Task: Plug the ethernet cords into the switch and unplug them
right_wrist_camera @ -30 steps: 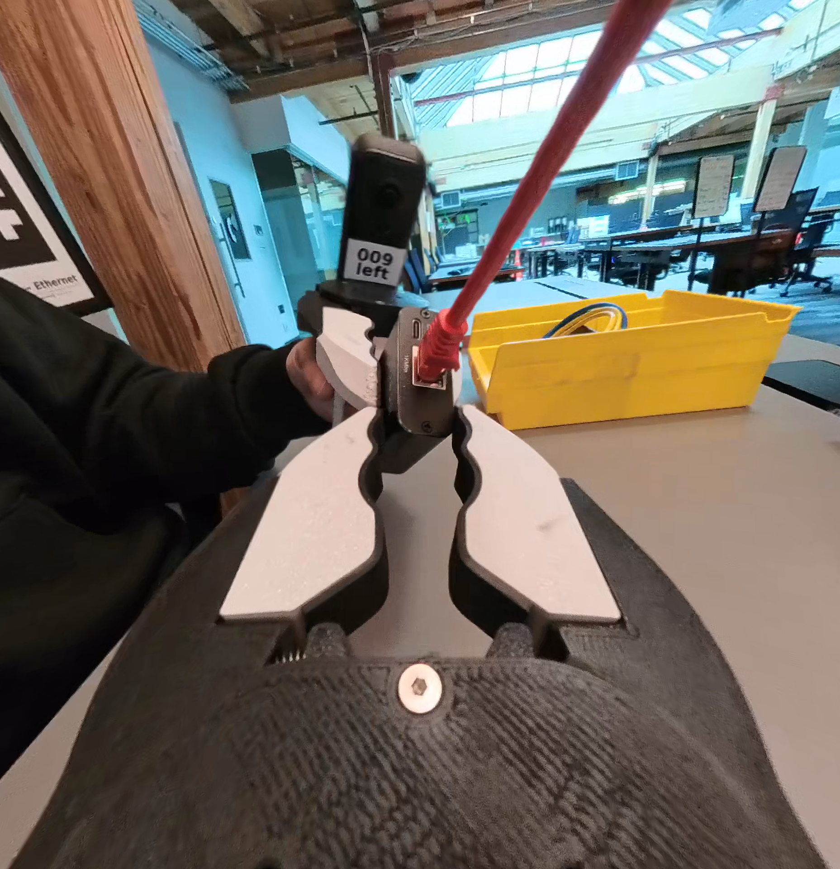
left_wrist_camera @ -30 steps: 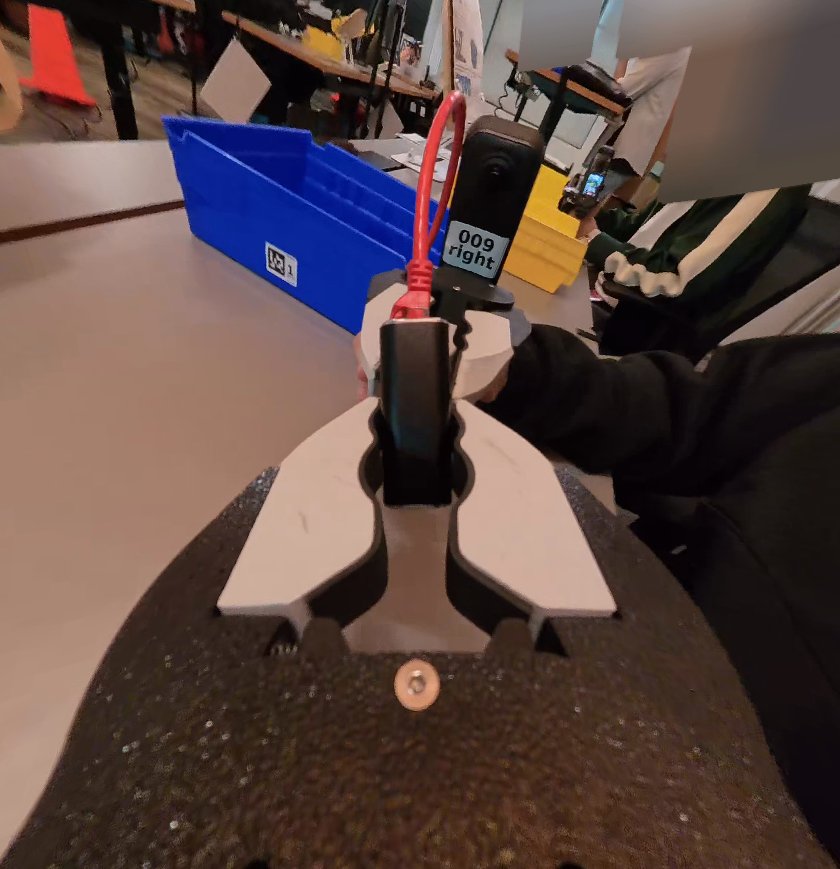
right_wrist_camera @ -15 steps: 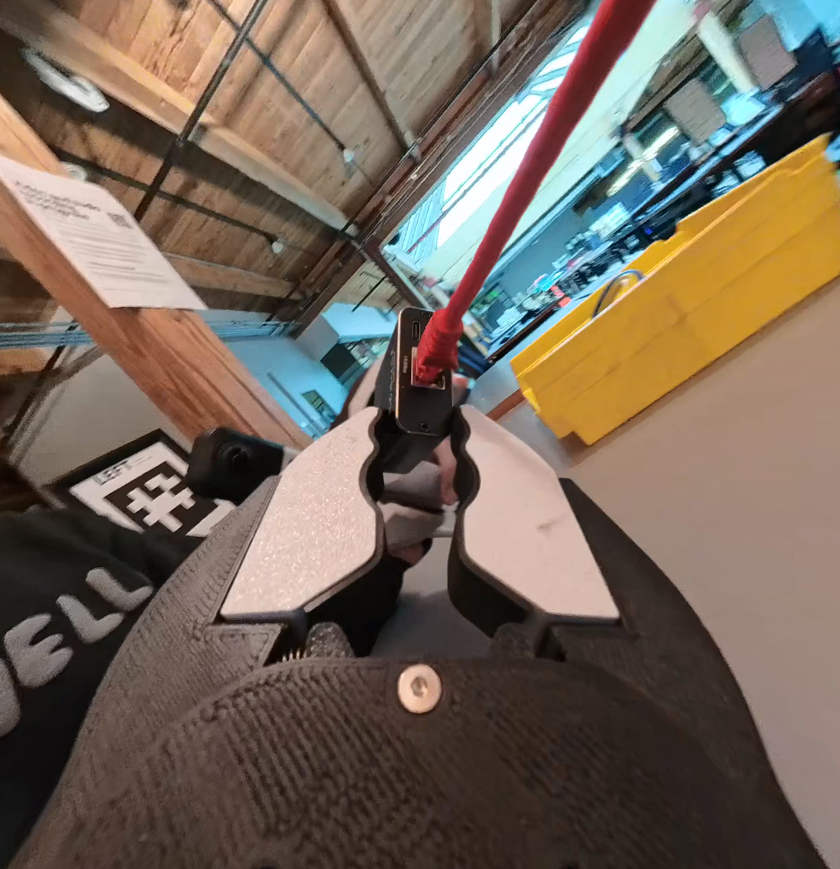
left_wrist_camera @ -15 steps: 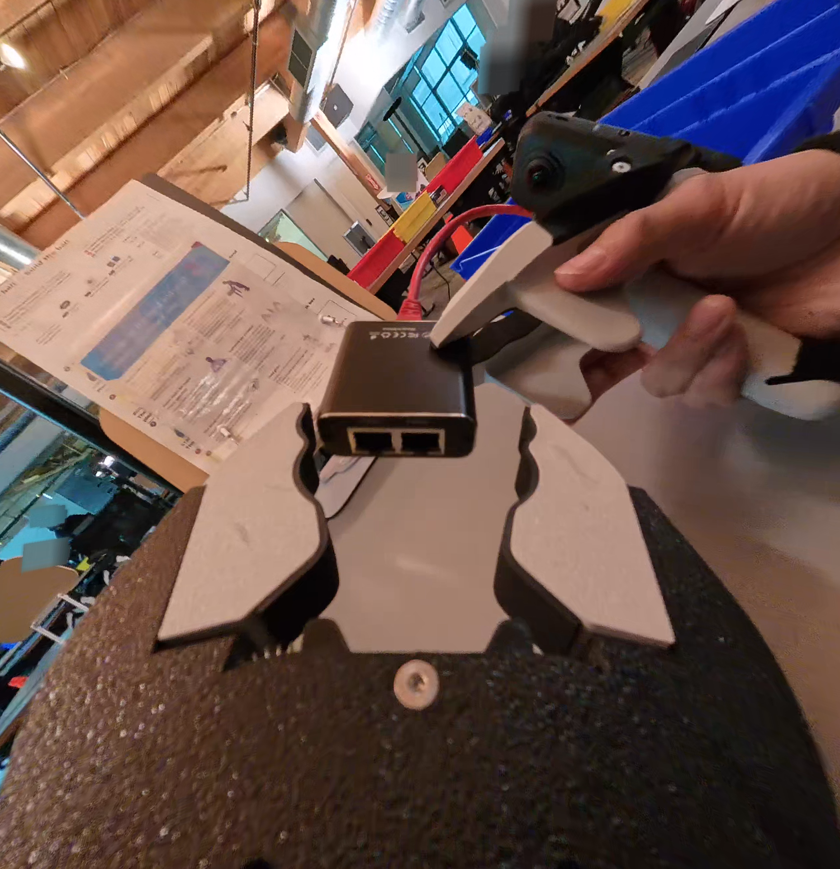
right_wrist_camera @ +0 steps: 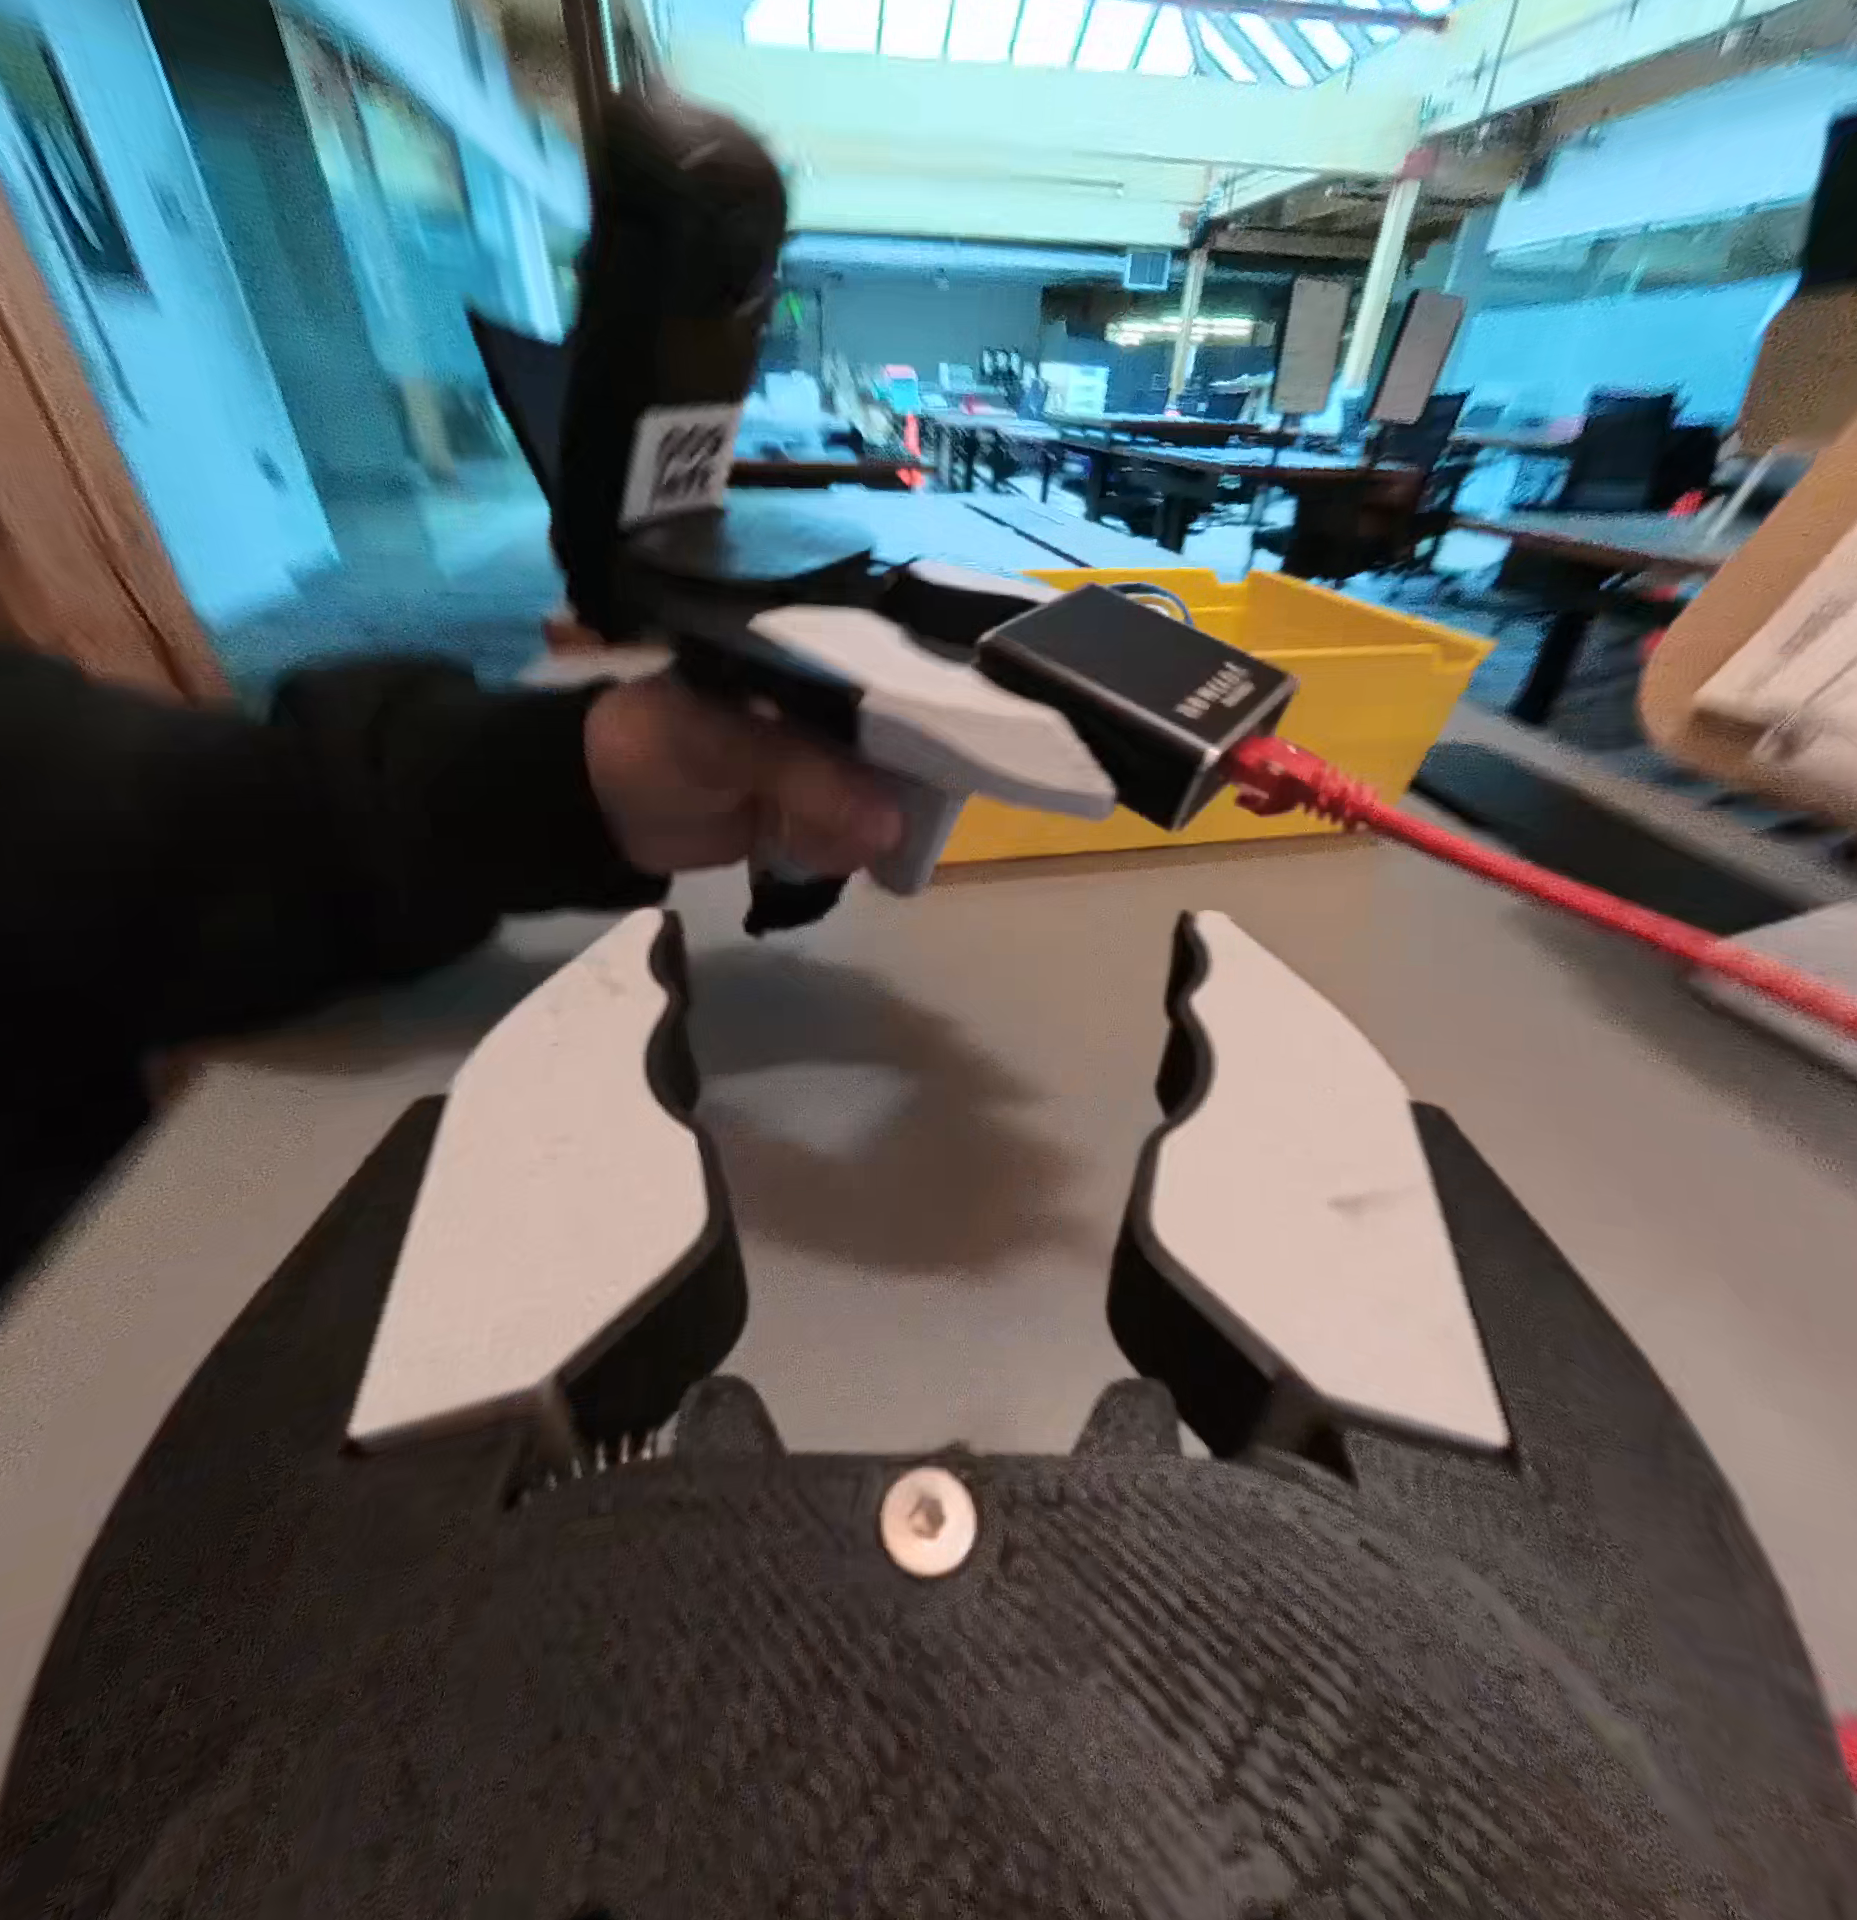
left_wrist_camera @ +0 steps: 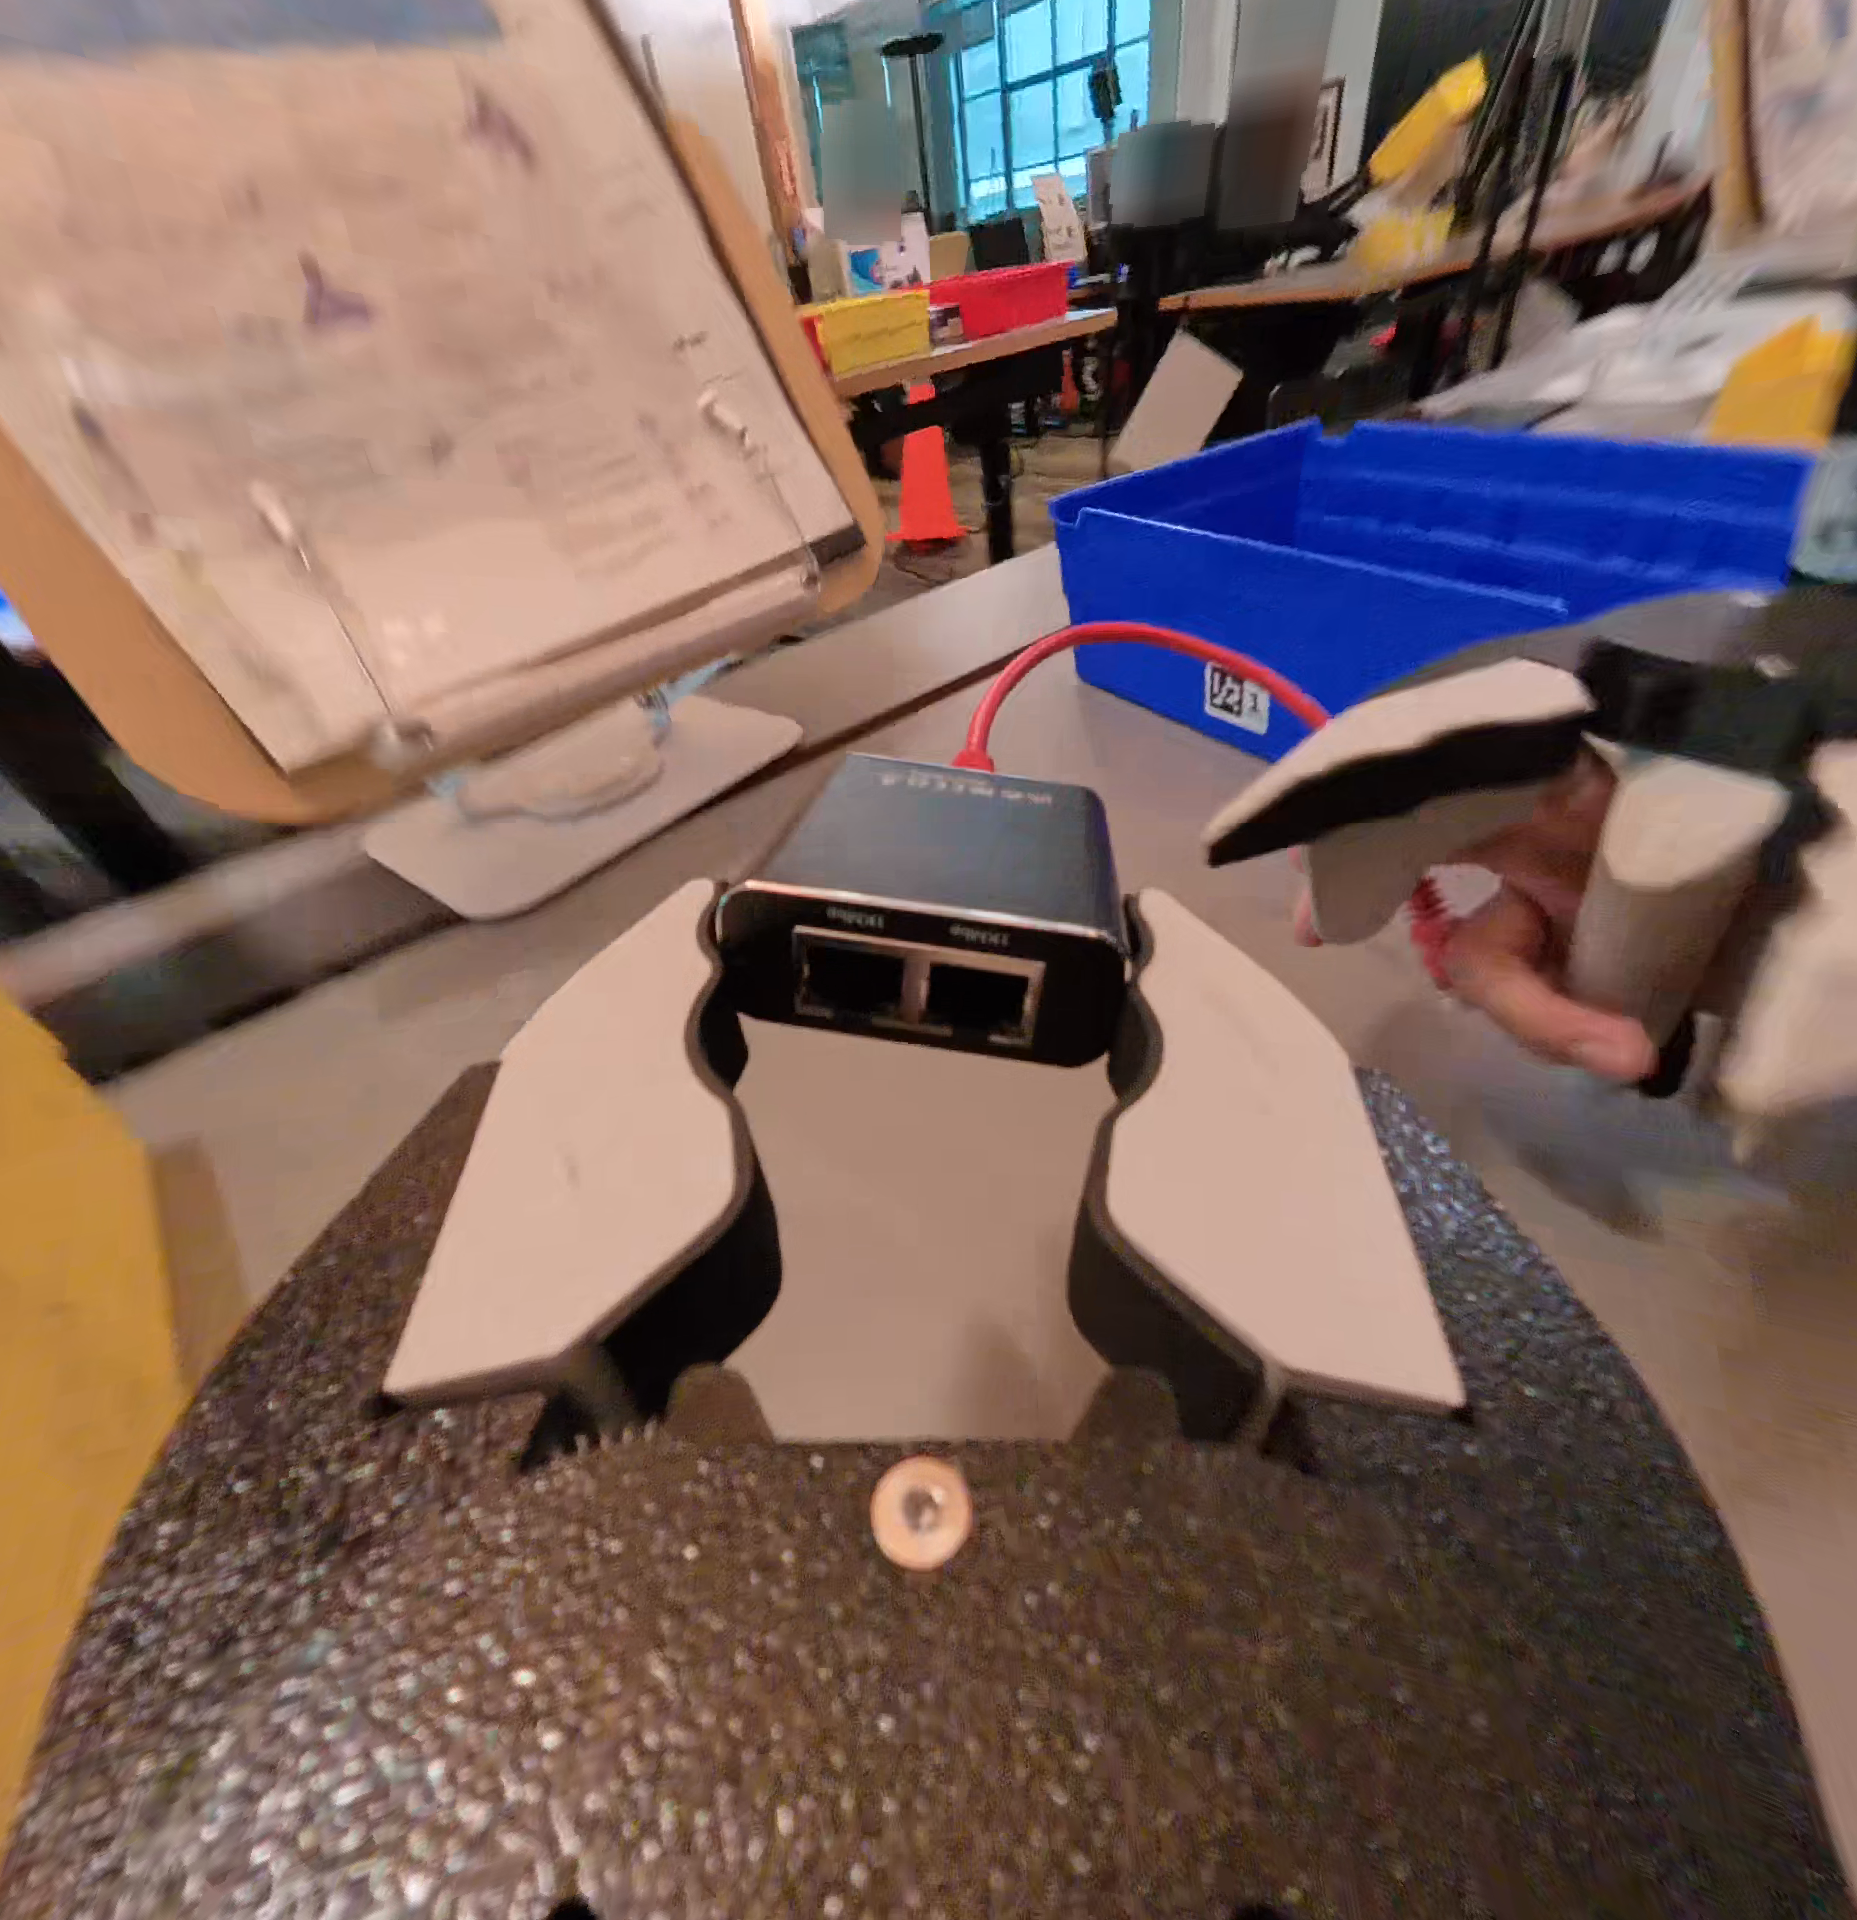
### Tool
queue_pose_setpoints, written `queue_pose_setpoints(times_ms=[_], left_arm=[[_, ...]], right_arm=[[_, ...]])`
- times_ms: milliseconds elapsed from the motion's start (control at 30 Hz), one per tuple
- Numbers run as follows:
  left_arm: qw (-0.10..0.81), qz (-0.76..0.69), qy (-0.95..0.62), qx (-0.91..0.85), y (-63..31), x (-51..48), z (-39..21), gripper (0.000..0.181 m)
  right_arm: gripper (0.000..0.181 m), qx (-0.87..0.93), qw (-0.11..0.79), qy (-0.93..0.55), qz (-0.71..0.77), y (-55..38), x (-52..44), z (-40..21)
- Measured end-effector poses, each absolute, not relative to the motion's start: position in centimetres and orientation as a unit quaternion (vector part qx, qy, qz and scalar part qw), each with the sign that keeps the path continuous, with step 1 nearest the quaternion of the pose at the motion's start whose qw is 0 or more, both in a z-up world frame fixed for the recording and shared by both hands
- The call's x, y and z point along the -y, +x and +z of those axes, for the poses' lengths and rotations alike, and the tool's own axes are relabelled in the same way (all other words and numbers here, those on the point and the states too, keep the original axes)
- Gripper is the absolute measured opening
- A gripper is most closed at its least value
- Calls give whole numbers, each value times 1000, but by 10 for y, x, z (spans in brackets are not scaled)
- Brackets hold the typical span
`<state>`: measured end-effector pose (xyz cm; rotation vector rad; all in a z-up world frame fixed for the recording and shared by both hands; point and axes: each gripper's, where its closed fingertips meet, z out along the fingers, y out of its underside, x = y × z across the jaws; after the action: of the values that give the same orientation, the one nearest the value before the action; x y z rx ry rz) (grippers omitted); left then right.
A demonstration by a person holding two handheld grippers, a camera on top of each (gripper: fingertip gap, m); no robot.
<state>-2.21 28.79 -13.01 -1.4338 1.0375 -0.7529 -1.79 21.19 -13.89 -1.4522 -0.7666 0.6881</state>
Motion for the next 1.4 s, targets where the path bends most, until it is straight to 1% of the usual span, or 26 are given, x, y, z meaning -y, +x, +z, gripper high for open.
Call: queue_pose_setpoints(times_ms=[67,200,267,300,367,400,433,467,500,533,567,633,667,700,733,767,800,867,967,1033,1100,1133,1200,1333,1367,1400], left_arm=[[551,-372,-623,-412,-26,-302,-130,68],[520,-462,-599,-396,-17,-307,-124,68],[506,-489,-578,-414,-8,-303,-125,68],[501,-502,-565,-421,-4,-301,-125,68],[494,-514,-553,-431,3,-303,-128,67],[493,-514,-553,-432,6,-306,-131,67],[490,-519,-552,-432,9,-308,-132,67],[485,-526,-550,-431,11,-309,-133,67],[482,-530,-550,-430,13,-309,-134,67],[480,-532,-549,-431,14,-309,-134,67],[478,-540,-543,-430,15,-307,-132,67],[478,-559,-525,-428,15,-300,-126,67],[478,-568,-512,-431,15,-295,-123,67],[478,-579,-498,-434,15,-290,-120,67],[476,-589,-486,-435,14,-285,-117,67],[476,-601,-473,-435,13,-280,-115,67],[472,-612,-462,-435,11,-275,-114,67],[464,-623,-454,-437,11,-270,-115,66],[455,-614,-460,-451,15,-267,-122,66],[452,-614,-459,-456,19,-263,-123,66],[451,-613,-457,-461,21,-260,-122,66],[454,-608,-456,-464,22,-259,-122,66],[464,-602,-445,-473,21,-255,-119,66],[474,-549,-471,-502,23,-256,-131,64],[465,-535,-488,-510,23,-257,-138,65],[452,-527,-502,-515,23,-256,-143,74]], right_arm=[[96,370,667,-601,239,-26,-209,-135],[84,367,754,-524,150,-10,-203,-96],[89,352,757,-538,113,17,-211,-82],[89,339,755,-550,113,31,-214,-73],[88,301,769,-542,156,55,-206,-33],[84,294,776,-522,199,61,-195,-9],[77,297,774,-505,241,65,-186,11],[70,315,759,-499,275,67,-179,23],[69,335,743,-500,292,68,-177,30],[68,341,737,-513,277,72,-186,31],[73,337,734,-539,238,78,-203,25],[91,331,718,-589,168,82,-242,-5],[97,331,703,-605,175,75,-254,-25],[98,338,690,-606,205,61,-259,-42],[96,356,678,-599,234,45,-259,-58],[90,386,664,-594,238,33,-262,-73],[89,406,640,-613,224,27,-267,-90],[91,430,597,-647,199,21,-276,-120],[94,445,558,-653,251,2,-268,-151],[92,456,545,-659,245,-2,-269,-169],[66,470,562,-641,229,-5,-268,-171],[61,476,573,-628,226,-7,-265,-169],[61,480,577,-625,214,-7,-263,-168],[61,479,587,-647,86,12,-267,-177],[61,475,580,-661,33,22,-270,-183],[61,477,565,-673,-16,32,-271,-188]])
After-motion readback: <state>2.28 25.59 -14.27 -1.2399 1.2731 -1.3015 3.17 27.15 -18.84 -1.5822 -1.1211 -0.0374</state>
